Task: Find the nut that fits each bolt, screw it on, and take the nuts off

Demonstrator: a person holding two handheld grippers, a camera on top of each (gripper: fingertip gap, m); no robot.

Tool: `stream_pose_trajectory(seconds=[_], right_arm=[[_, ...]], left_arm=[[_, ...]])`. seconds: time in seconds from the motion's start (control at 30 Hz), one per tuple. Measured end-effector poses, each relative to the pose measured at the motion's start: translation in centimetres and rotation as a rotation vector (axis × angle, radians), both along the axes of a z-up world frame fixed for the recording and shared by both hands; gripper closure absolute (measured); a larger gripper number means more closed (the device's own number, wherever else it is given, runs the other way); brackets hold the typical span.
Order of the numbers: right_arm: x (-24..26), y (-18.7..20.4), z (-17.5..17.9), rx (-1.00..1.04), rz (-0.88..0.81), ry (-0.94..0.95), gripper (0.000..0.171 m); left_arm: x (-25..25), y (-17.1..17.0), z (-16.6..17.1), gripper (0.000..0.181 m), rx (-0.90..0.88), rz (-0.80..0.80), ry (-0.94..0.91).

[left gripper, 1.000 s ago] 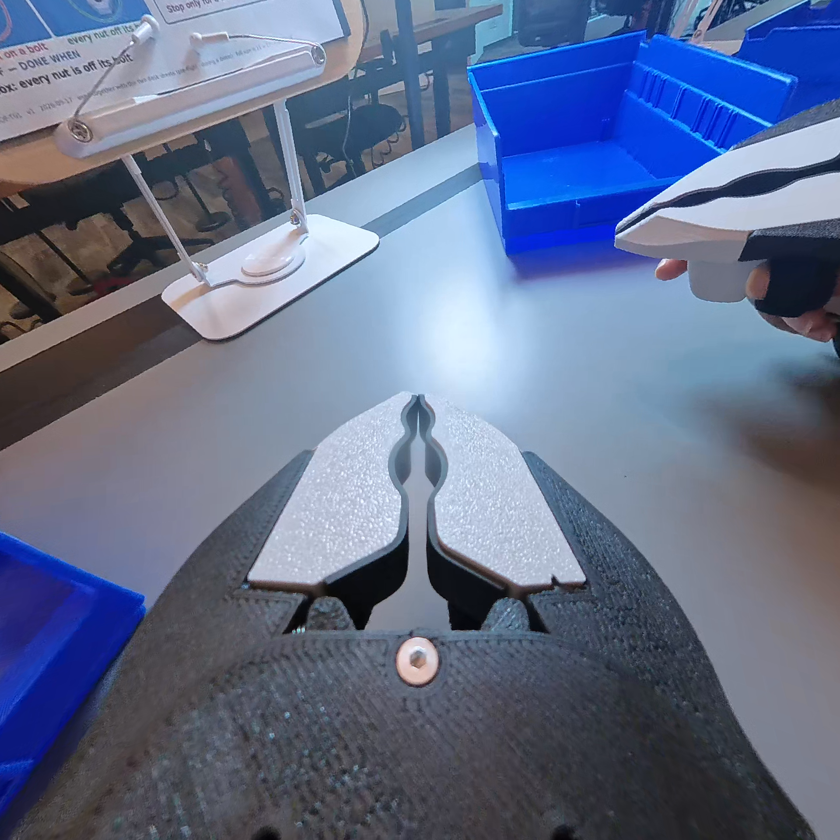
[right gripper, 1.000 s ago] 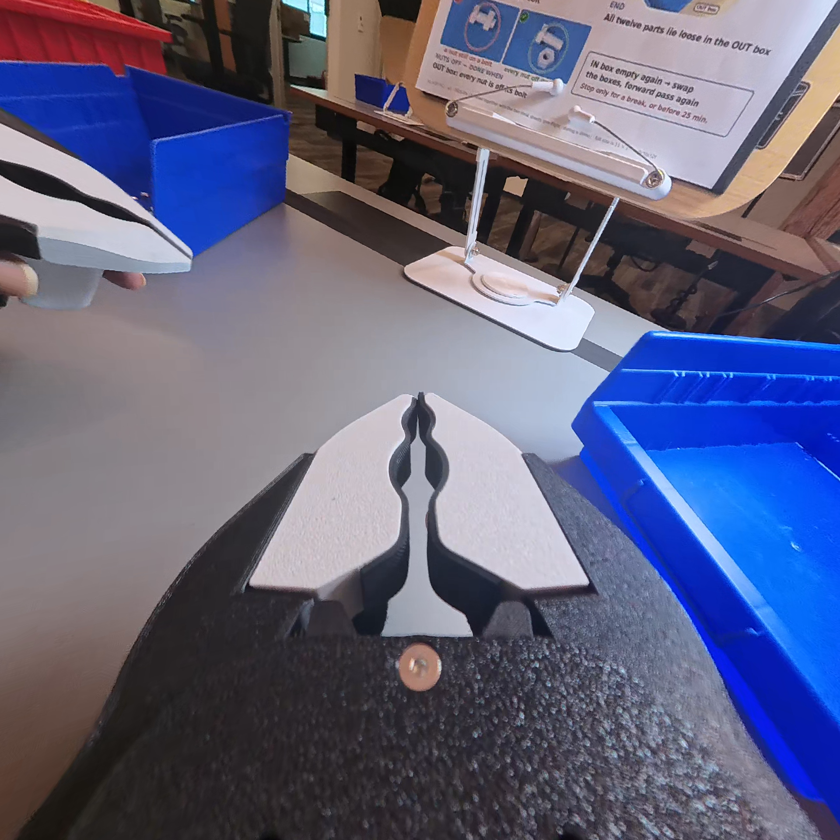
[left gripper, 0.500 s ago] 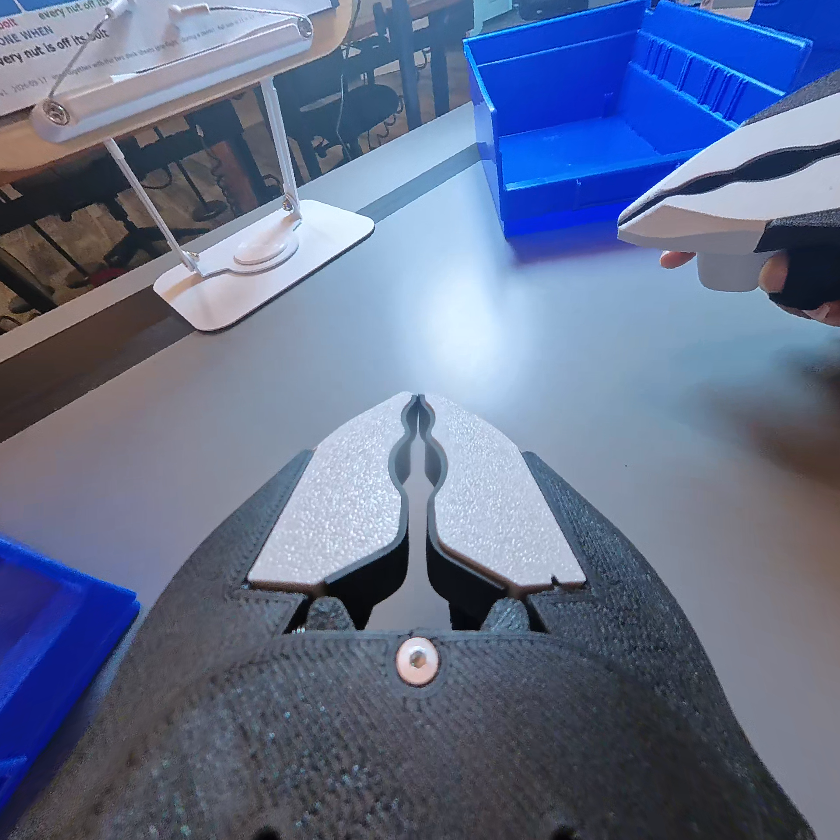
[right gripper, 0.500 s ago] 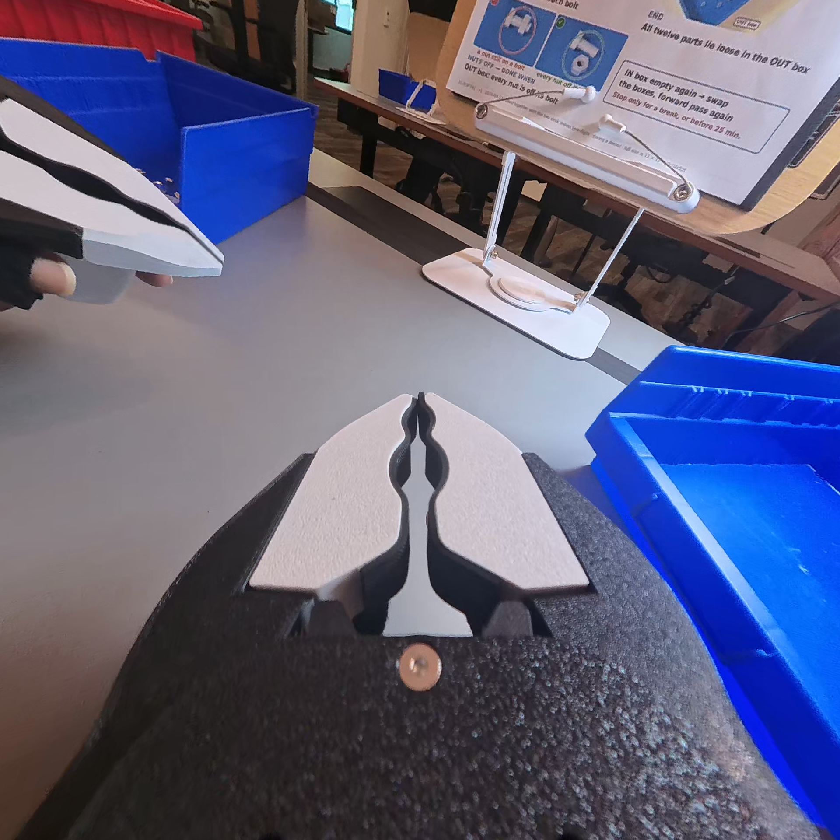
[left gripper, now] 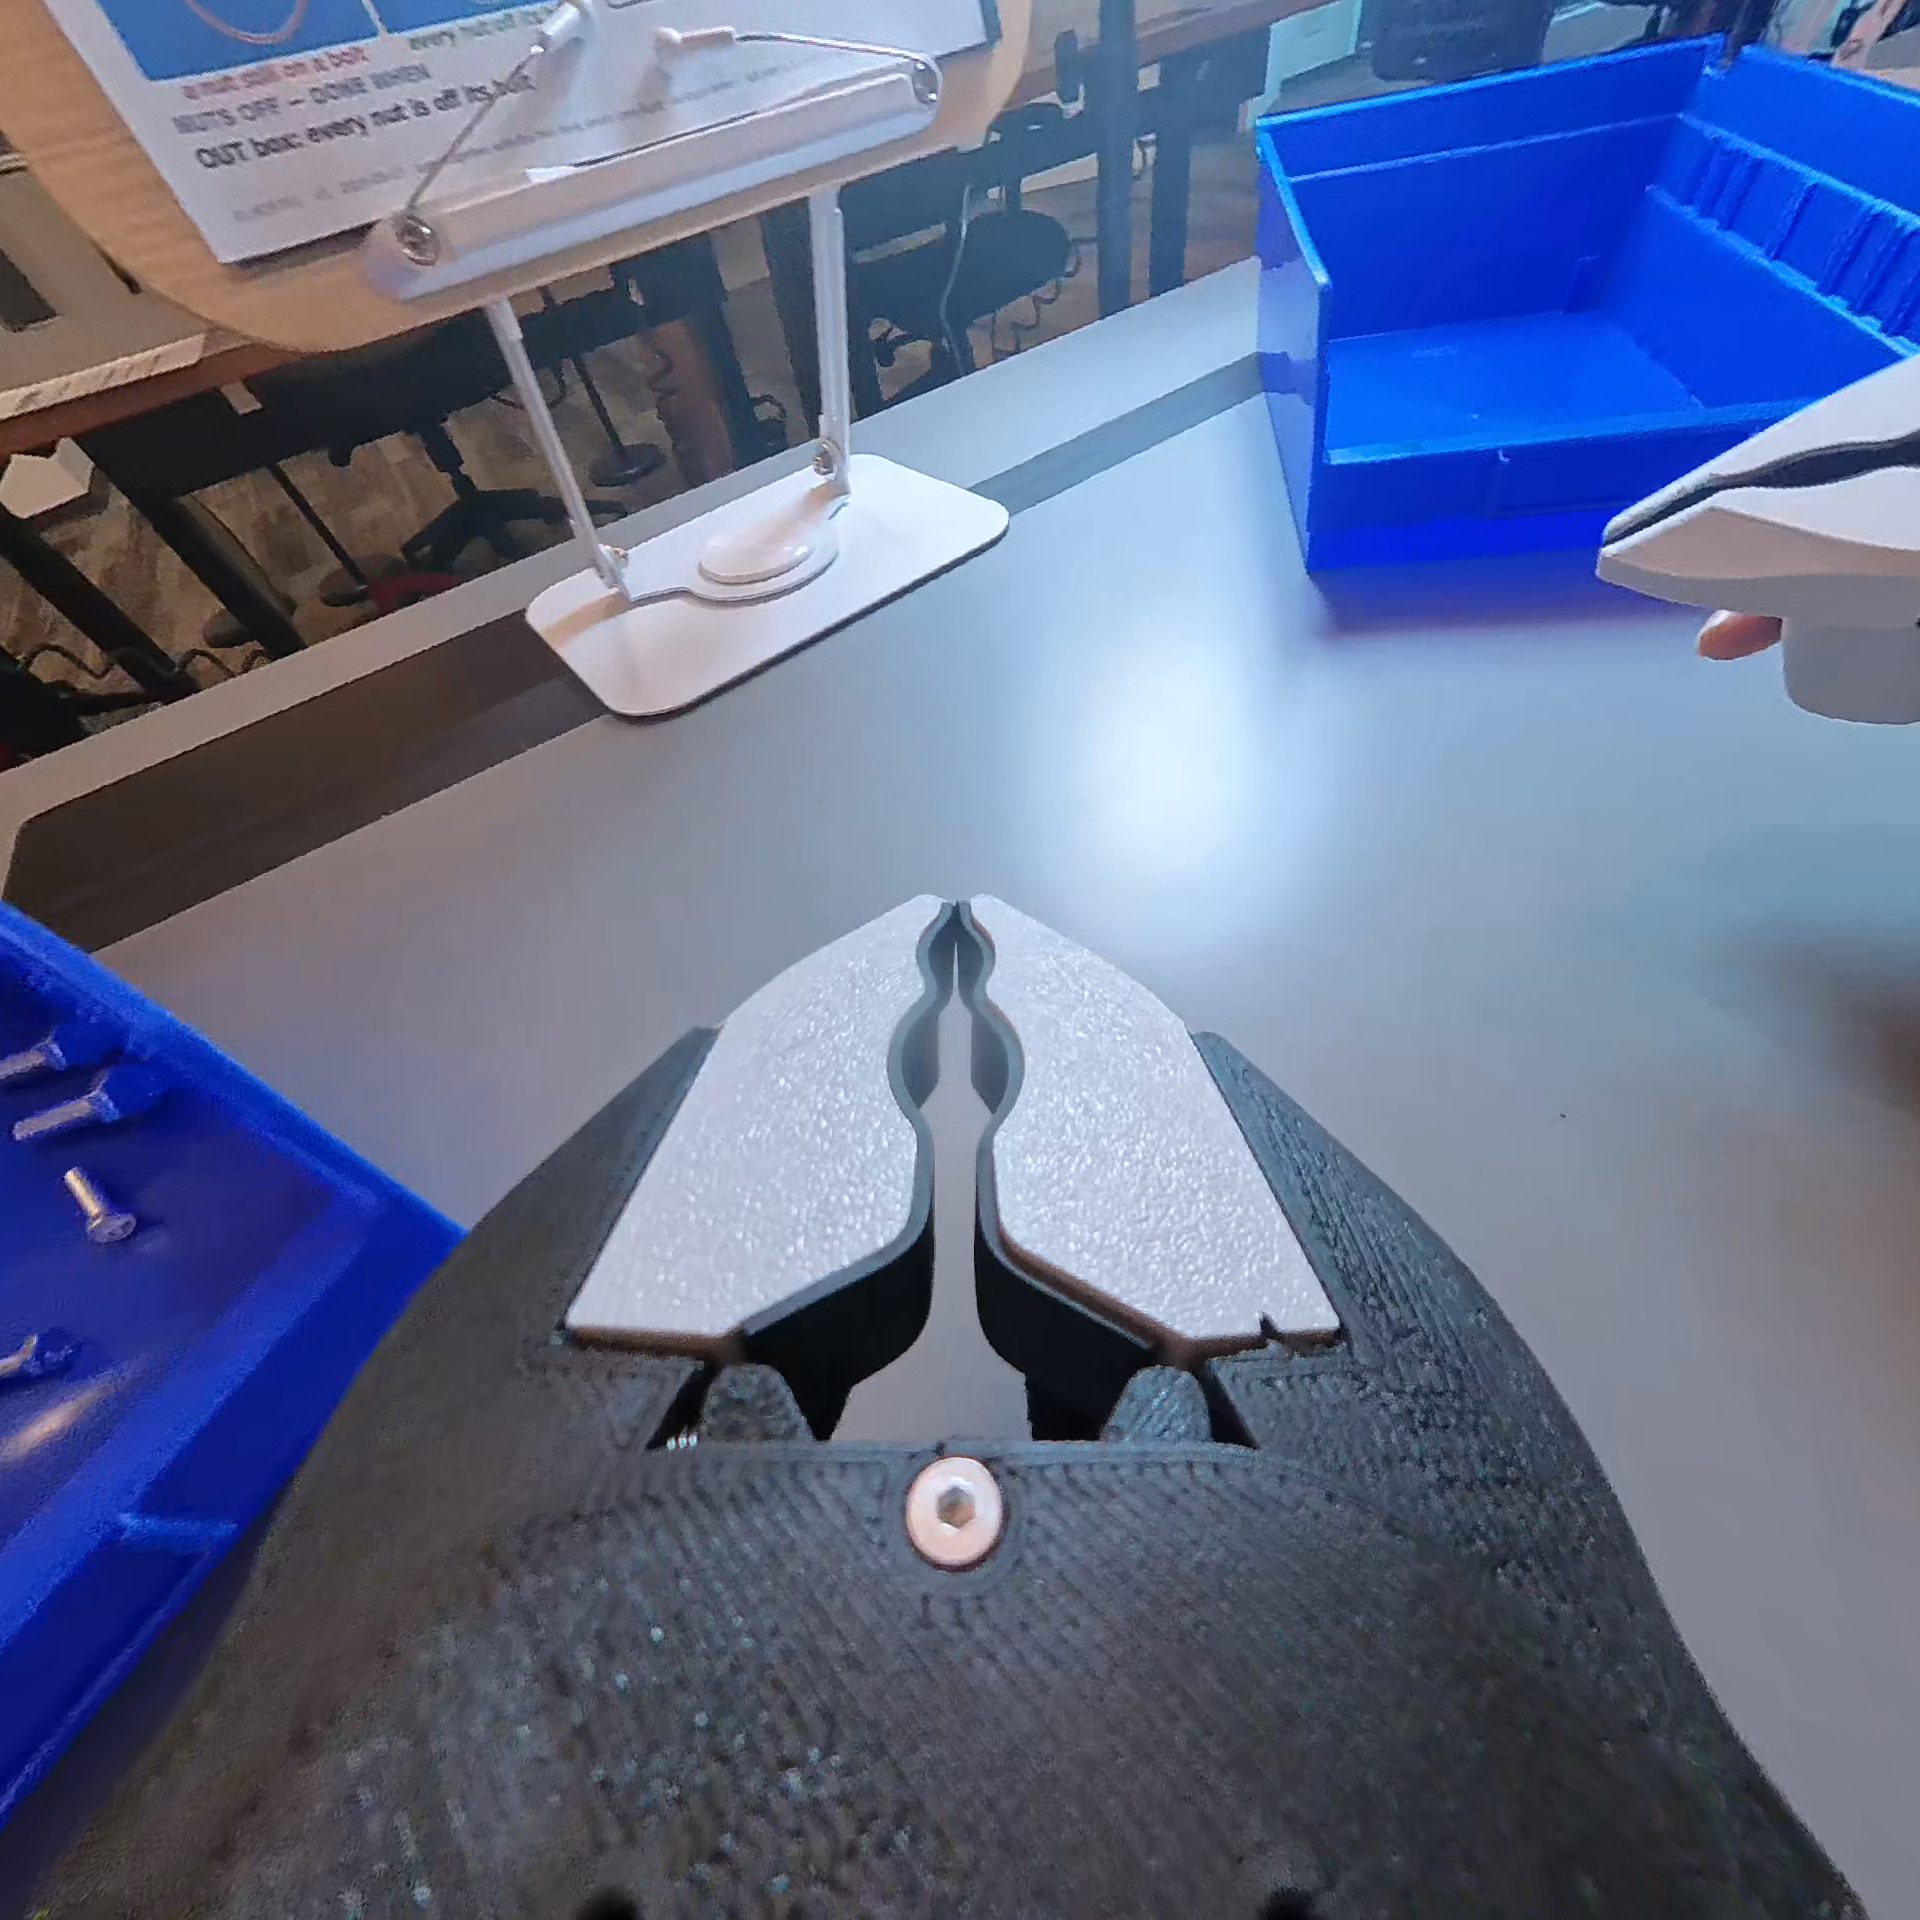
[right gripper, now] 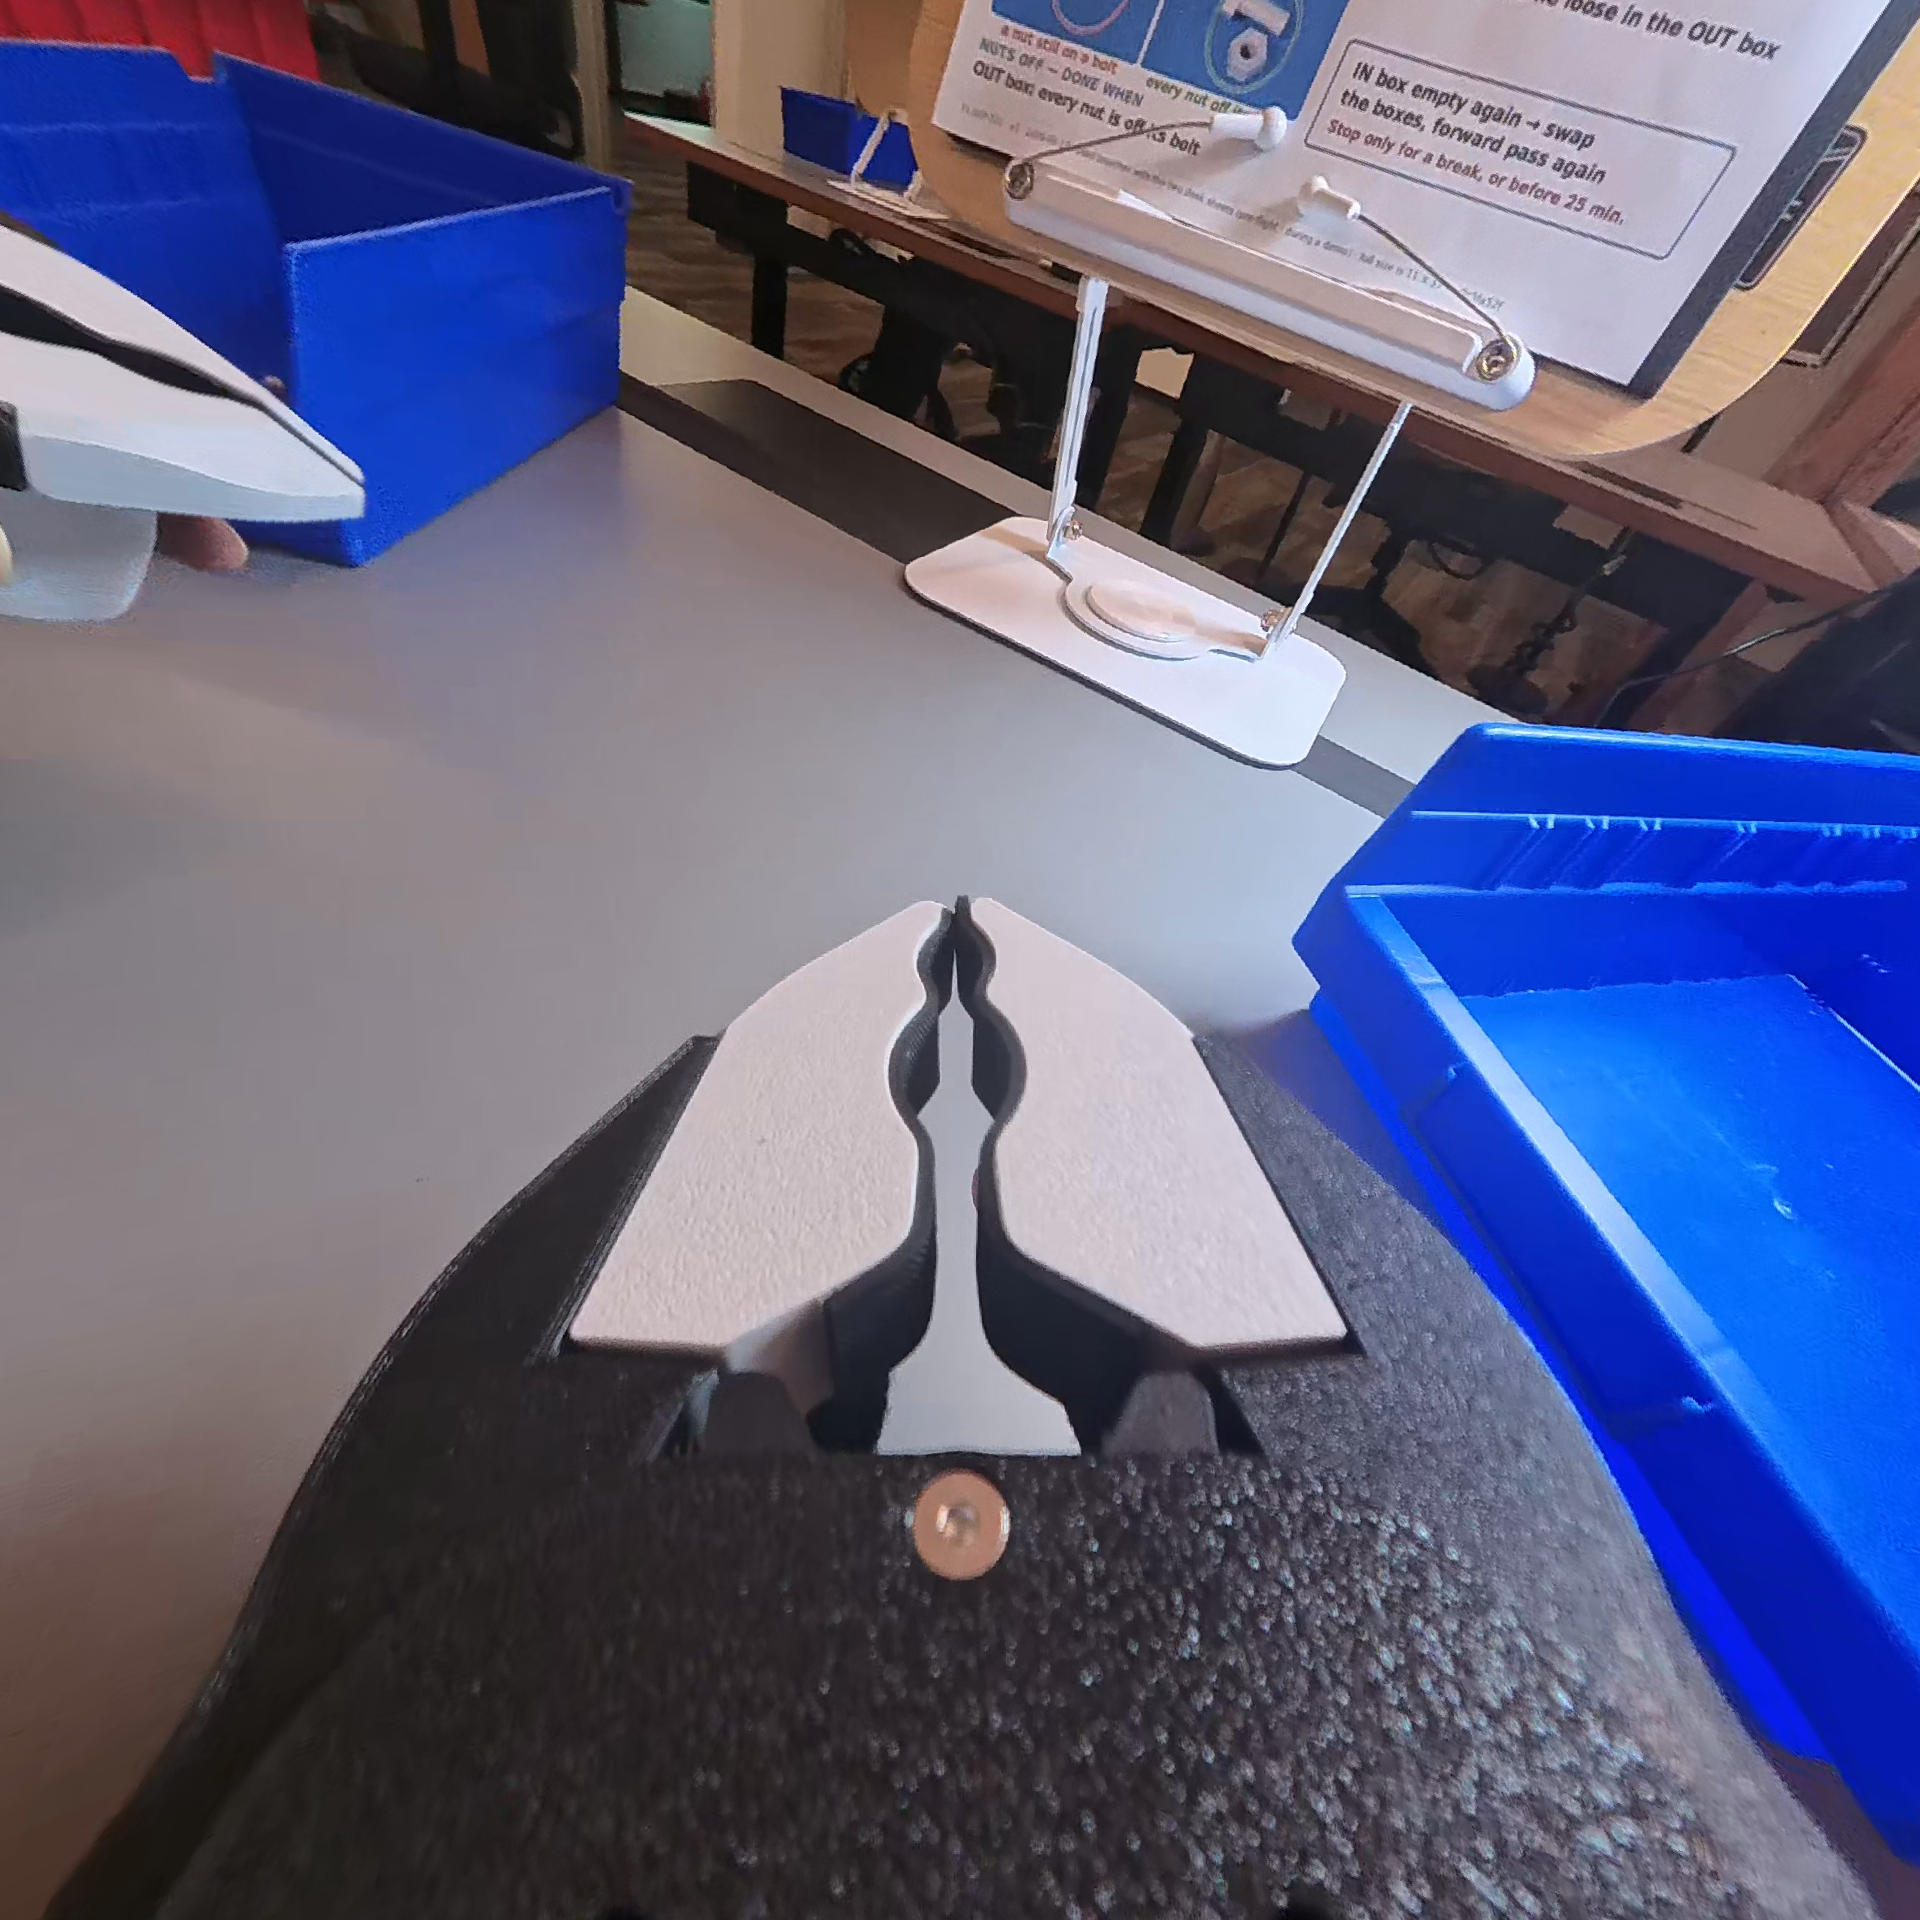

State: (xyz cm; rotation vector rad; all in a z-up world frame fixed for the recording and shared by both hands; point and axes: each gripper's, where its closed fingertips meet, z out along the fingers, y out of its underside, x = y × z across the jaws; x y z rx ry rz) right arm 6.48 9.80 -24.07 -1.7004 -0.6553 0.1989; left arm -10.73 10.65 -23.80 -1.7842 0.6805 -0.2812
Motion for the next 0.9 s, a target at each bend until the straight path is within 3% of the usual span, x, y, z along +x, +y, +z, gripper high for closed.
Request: stream_pose_trajectory(seconds=[0.4,0.7,0.9], right_arm=[[-0.9,-0.7,1.3,0.04,0.052,0.039,0.171],[-0.9,-1.4,4.1,0.198,0.027,0.061,0.171],[-2.4,-2.4,5.1,0.208,0.115,0.083,0.171]], left_arm=[[-1.9,0.3,0.4,0.181,0.0,0.044,-0.038],[-2.0,-0.1,3.4,0.181,0.176,0.09,-0.076],[-1.7,0.1,3.2,0.181,0.16,0.087,-0.081]])
